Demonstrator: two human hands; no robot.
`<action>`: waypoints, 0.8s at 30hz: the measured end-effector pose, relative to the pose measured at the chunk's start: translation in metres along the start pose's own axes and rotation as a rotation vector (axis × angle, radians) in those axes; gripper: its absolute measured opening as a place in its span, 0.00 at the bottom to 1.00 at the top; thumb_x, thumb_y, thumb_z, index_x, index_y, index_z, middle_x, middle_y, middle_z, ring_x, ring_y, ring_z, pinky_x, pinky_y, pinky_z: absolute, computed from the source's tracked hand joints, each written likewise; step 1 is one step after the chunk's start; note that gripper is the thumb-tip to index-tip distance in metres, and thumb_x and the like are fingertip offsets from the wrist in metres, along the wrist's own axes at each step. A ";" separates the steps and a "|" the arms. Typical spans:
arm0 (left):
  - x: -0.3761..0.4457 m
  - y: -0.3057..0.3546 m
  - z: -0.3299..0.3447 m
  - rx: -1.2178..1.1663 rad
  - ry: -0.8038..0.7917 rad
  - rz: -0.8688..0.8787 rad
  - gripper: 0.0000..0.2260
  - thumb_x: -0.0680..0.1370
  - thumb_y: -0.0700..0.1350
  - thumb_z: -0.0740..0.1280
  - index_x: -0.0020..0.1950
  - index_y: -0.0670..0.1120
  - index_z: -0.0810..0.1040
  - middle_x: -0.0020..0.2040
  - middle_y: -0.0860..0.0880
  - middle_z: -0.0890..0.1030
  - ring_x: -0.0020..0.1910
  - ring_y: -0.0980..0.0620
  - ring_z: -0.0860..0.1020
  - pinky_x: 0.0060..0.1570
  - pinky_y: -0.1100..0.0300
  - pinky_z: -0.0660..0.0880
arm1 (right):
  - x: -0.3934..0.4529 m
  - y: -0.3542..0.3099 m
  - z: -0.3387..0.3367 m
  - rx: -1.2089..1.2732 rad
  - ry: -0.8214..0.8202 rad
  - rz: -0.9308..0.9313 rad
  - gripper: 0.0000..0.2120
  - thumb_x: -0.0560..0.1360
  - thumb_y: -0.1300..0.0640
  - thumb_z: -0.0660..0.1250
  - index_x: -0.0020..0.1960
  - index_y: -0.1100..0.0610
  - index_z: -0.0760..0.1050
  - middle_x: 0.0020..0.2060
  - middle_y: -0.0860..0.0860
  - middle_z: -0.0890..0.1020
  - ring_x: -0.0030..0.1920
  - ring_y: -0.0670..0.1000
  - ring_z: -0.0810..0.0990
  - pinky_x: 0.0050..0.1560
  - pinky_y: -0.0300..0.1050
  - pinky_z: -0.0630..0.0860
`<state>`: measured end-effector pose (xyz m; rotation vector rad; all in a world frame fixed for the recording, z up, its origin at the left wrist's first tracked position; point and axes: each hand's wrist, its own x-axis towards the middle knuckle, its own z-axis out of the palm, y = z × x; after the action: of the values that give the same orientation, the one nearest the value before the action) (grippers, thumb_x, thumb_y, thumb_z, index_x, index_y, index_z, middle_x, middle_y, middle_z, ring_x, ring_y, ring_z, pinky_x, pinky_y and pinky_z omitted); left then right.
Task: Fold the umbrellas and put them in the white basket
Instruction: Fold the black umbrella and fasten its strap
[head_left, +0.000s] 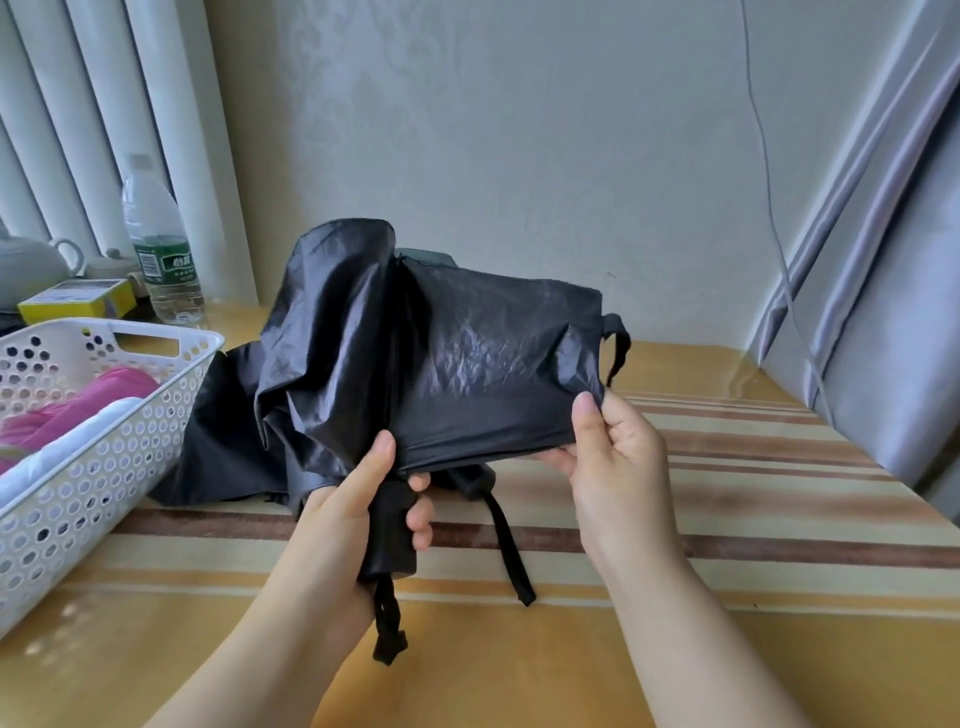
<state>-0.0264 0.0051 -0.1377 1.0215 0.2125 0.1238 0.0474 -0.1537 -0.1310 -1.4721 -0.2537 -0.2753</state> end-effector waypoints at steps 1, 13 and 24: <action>-0.001 0.001 0.000 -0.046 -0.048 -0.025 0.13 0.72 0.56 0.66 0.36 0.48 0.81 0.31 0.49 0.70 0.24 0.54 0.67 0.29 0.61 0.62 | 0.000 0.002 0.001 0.062 -0.039 0.078 0.13 0.83 0.59 0.55 0.55 0.57 0.78 0.50 0.55 0.85 0.49 0.52 0.84 0.46 0.45 0.82; -0.002 0.003 0.002 -0.184 -0.121 -0.093 0.16 0.70 0.53 0.69 0.50 0.44 0.76 0.33 0.48 0.71 0.24 0.53 0.66 0.22 0.63 0.69 | -0.011 -0.008 0.005 -0.813 0.127 -0.348 0.11 0.76 0.47 0.63 0.51 0.54 0.69 0.44 0.45 0.72 0.43 0.48 0.74 0.39 0.39 0.70; -0.003 0.001 -0.003 -0.191 -0.293 -0.144 0.17 0.68 0.54 0.78 0.46 0.44 0.79 0.34 0.47 0.70 0.24 0.53 0.66 0.21 0.62 0.68 | 0.008 0.006 -0.005 -0.093 0.056 0.452 0.25 0.73 0.33 0.63 0.51 0.55 0.79 0.50 0.53 0.84 0.53 0.55 0.81 0.59 0.62 0.76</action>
<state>-0.0300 0.0076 -0.1382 0.8196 0.0057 -0.1344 0.0571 -0.1584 -0.1339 -1.5673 0.1404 0.0382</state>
